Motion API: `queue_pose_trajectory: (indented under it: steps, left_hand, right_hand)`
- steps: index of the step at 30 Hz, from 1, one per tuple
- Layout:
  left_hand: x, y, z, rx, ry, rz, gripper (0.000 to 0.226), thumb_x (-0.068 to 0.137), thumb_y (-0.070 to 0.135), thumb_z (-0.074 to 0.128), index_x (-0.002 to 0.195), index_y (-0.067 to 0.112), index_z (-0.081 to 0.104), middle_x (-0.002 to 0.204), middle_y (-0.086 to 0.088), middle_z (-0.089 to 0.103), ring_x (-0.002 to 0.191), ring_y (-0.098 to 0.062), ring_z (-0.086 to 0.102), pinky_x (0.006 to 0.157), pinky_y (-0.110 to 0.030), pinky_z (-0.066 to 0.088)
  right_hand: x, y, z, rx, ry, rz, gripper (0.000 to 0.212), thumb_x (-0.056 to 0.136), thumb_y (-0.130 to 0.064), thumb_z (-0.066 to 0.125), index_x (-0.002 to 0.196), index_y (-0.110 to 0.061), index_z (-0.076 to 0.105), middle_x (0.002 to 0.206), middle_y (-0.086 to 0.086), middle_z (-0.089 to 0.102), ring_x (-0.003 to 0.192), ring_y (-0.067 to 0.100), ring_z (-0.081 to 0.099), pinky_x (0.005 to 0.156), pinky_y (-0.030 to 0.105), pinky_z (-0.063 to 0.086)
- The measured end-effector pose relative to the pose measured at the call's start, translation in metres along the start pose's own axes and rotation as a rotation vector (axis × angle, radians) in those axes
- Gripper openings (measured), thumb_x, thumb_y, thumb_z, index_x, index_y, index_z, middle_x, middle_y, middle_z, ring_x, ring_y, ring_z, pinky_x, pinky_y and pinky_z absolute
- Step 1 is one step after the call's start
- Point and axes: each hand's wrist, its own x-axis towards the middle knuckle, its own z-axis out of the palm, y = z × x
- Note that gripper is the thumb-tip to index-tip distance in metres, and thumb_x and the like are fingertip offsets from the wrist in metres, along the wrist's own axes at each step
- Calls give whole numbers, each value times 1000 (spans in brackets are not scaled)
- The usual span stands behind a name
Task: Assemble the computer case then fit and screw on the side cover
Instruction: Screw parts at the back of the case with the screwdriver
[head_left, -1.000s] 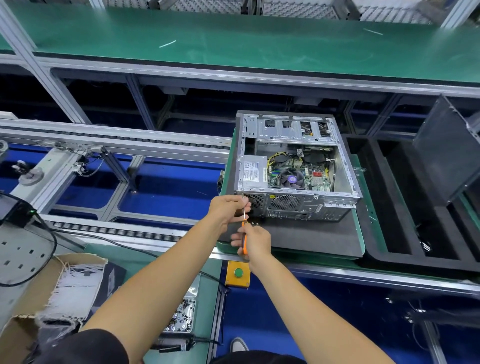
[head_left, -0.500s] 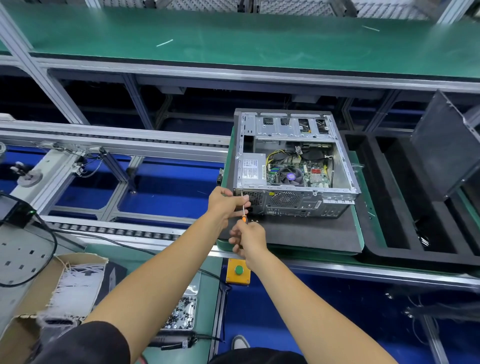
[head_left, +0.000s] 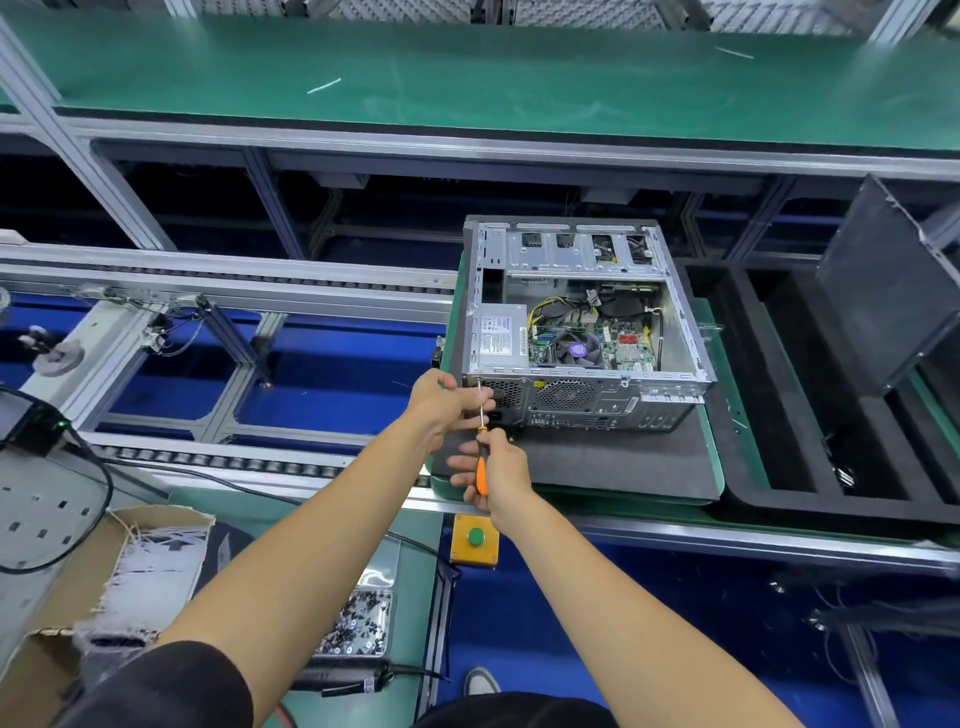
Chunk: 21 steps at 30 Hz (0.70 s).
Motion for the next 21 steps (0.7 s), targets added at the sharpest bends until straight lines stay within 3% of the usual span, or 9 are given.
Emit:
queue_pose_trajectory:
  steps: [4, 7, 10, 14, 17, 21]
  left_hand:
    - [0, -1, 6, 22, 112, 35, 56, 77, -6, 82, 92, 18, 33, 87, -20, 75, 70, -25, 75, 60, -36, 62]
    - [0, -2, 8, 58, 145, 51, 57, 73, -3, 86, 91, 16, 36, 81, -16, 71, 65, -23, 71, 63, -35, 61]
    - [0, -3, 8, 72, 98, 50, 48, 81, 1, 82, 91, 15, 37, 85, -14, 70, 73, -23, 73, 74, -45, 63]
    - [-3, 0, 5, 66, -46, 26, 31, 98, -1, 59, 99, 16, 33, 100, -18, 75, 89, -27, 77, 77, -47, 63]
    - [-3, 2, 4, 61, 11, 23, 44, 92, -9, 63, 96, 18, 28, 96, -20, 76, 85, -30, 77, 75, -49, 63]
    - [-1, 3, 6, 53, 126, 40, 59, 80, -10, 77, 91, 20, 27, 87, -19, 75, 76, -30, 77, 62, -41, 63]
  right_hand:
    - [-2, 2, 0, -92, 33, -64, 8, 87, -13, 59, 85, -6, 63, 71, 9, 66, 42, 14, 53, 42, 21, 37]
    - [-1, 4, 0, -88, 75, -78, 12, 88, -9, 60, 77, -6, 63, 64, 8, 66, 45, 16, 59, 42, 21, 39]
    - [1, 2, 0, 17, 59, -19, 17, 96, -14, 54, 82, -6, 60, 62, 10, 70, 46, 19, 62, 39, 19, 39]
    - [0, 0, -2, 90, 5, 55, 29, 101, -24, 41, 90, -6, 60, 69, 11, 75, 49, 20, 67, 40, 18, 39]
    - [0, 0, -1, 54, 0, 38, 26, 98, -25, 46, 94, -8, 64, 71, 7, 73, 45, 17, 57, 39, 18, 33]
    - [-1, 2, 3, -82, 49, -81, 7, 85, -11, 59, 80, -7, 60, 66, 7, 61, 41, 14, 50, 40, 21, 34]
